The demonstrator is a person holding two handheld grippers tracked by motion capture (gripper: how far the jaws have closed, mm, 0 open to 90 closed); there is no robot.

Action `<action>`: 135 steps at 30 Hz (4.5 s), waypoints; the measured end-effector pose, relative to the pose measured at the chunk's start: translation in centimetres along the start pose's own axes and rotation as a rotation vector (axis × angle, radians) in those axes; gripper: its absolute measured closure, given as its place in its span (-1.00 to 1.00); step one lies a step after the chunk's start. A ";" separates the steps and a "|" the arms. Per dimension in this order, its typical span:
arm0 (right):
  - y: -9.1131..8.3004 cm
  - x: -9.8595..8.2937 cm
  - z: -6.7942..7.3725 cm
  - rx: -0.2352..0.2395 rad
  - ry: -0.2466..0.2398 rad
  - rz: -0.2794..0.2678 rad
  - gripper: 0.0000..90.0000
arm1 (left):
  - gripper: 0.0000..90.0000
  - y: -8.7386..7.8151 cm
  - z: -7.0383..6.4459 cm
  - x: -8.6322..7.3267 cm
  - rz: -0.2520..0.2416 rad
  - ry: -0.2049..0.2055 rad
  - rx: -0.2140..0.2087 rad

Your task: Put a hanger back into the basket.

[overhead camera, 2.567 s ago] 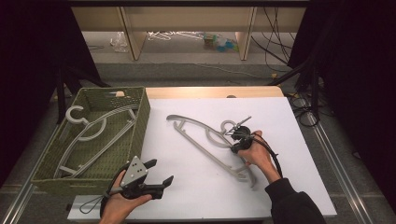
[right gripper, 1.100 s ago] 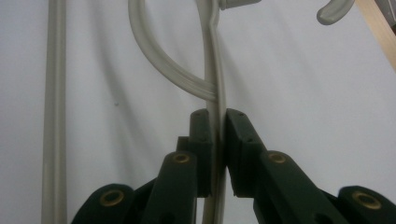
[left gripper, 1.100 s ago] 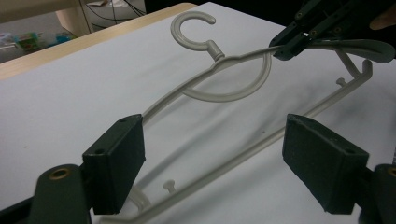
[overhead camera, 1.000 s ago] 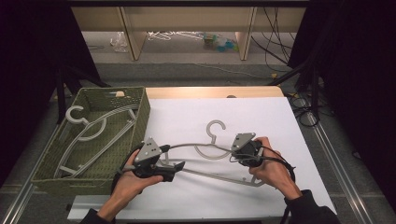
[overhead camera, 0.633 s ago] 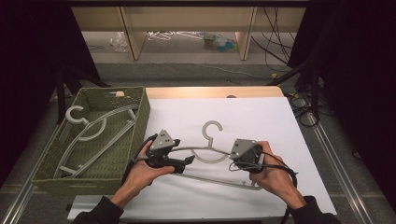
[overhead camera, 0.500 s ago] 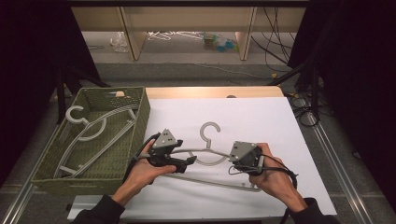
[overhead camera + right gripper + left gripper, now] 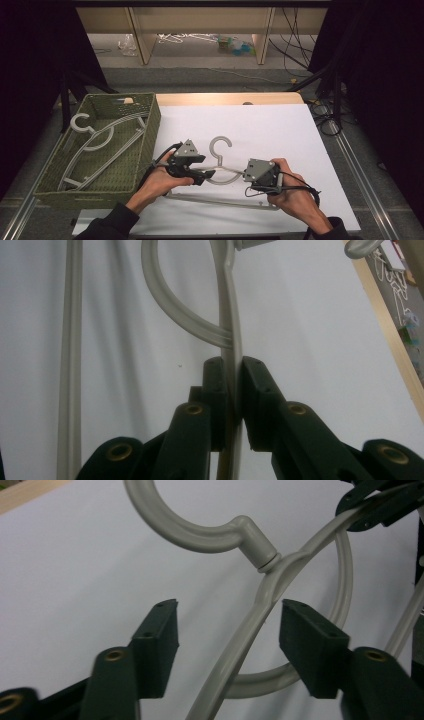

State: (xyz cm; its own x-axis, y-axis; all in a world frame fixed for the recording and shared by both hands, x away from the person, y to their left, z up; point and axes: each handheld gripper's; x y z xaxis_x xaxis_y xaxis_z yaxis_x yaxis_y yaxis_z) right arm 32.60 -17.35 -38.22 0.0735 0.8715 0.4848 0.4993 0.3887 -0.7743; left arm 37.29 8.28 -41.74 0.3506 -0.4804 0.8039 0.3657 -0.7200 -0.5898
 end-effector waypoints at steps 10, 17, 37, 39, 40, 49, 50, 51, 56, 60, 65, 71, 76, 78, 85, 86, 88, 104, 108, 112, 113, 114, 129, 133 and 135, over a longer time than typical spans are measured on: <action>0.2 0.0 0.2 0.047 -0.010 -0.005 0.81 | 0.50 0.6 -0.6 -0.1 0.059 0.098 -0.061; 0.4 -0.1 0.2 0.042 -0.027 0.012 0.81 | 0.60 0.7 -1.0 0.3 0.093 0.198 -0.049; 0.7 -0.4 -0.3 0.000 0.003 -0.056 0.50 | 0.81 -1.0 -2.3 0.6 0.151 0.257 -0.064; 0.5 -0.3 -0.2 -0.007 0.066 -0.087 0.24 | 0.82 -1.2 -2.3 0.6 0.123 0.218 -0.060; 0.4 -0.1 -0.3 -0.024 0.085 -0.102 0.14 | 0.82 -1.3 -2.2 0.6 0.109 0.200 -0.054; -1.2 -0.2 -1.3 -0.145 0.258 -0.256 -0.17 | 0.82 -3.1 -0.9 0.8 0.126 0.134 0.010; -1.3 -0.2 -1.4 -0.144 0.282 -0.272 -0.19 | 0.82 -3.3 -0.7 0.8 0.124 0.135 0.021; -1.3 -0.4 -1.5 -0.136 0.307 -0.287 -0.20 | 0.82 -3.5 -0.5 0.8 0.115 0.124 0.022; -1.2 -1.0 -1.6 -0.090 0.398 -0.325 -0.26 | 0.81 -4.8 0.2 1.0 0.085 0.083 0.070; -1.5 -1.8 -1.6 -0.067 0.456 -0.341 -0.31 | 0.82 -6.3 0.4 1.6 0.037 0.047 0.071; -1.8 -2.9 -1.1 -0.060 0.497 -0.360 -0.32 | 0.81 -7.5 0.5 2.4 0.011 0.010 0.087; -1.7 -4.2 -0.3 -0.038 0.519 -0.370 -0.33 | 0.81 -8.4 0.8 3.7 0.025 0.025 0.101; -1.3 -5.1 0.1 -0.027 0.539 -0.357 -0.36 | 0.81 -9.0 0.9 4.9 0.026 0.026 0.110; -1.2 -5.4 0.3 -0.018 0.545 -0.354 -0.37 | 0.81 -9.2 0.9 5.2 0.022 0.024 0.106; -1.1 -6.0 0.6 -0.011 0.565 -0.351 -0.41 | 0.81 -9.9 0.9 6.0 -0.005 -0.013 0.069; -1.2 -6.0 0.7 -0.011 0.562 -0.351 -0.41 | 0.81 -10.1 1.0 6.1 -0.004 -0.021 0.071; -1.3 -6.0 0.8 -0.002 0.564 -0.353 -0.42 | 0.81 -10.7 1.2 6.3 0.014 -0.061 0.084; -1.4 -6.5 1.0 -0.001 0.573 -0.354 -0.49 | 0.81 -17.5 4.7 6.7 -0.050 -0.065 0.223; -1.4 -6.6 1.0 -0.008 0.577 -0.351 -0.49 | 0.81 -18.8 6.5 6.0 -0.046 -0.089 0.277; -1.3 -6.7 1.0 -0.006 0.577 -0.352 -0.50 | 0.81 -20.0 8.3 5.2 -0.036 -0.126 0.335; -1.3 -6.7 1.0 -0.005 0.577 -0.351 -0.50 | 0.81 -20.3 8.7 5.1 -0.032 -0.128 0.354; -1.2 -6.7 1.0 -0.006 0.575 -0.351 -0.49 | 0.81 -20.6 9.1 4.9 -0.036 -0.123 0.364; -1.1 -6.8 1.0 0.008 0.575 -0.347 -0.49 | 0.81 -22.3 13.4 1.1 0.017 -0.178 0.472; -1.0 -6.8 1.1 0.010 0.574 -0.345 -0.49 | 0.81 -22.9 14.3 -0.1 0.023 -0.203 0.507; -1.0 -6.8 1.1 0.008 0.572 -0.344 -0.49 | 0.81 -23.2 14.7 -0.8 0.035 -0.217 0.525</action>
State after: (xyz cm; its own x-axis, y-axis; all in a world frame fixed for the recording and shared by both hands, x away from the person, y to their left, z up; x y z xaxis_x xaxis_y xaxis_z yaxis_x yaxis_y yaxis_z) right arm 30.65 -23.31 -41.16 0.3583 0.4027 0.8423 0.5700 0.6202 -0.5390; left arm 41.23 32.77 -29.79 0.5192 -0.3460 0.7815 0.7107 -0.3330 -0.6197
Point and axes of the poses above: each handheld gripper's, and its own axes: y roughly forward along the jaws, x roughly out of its top, z roughly to its left
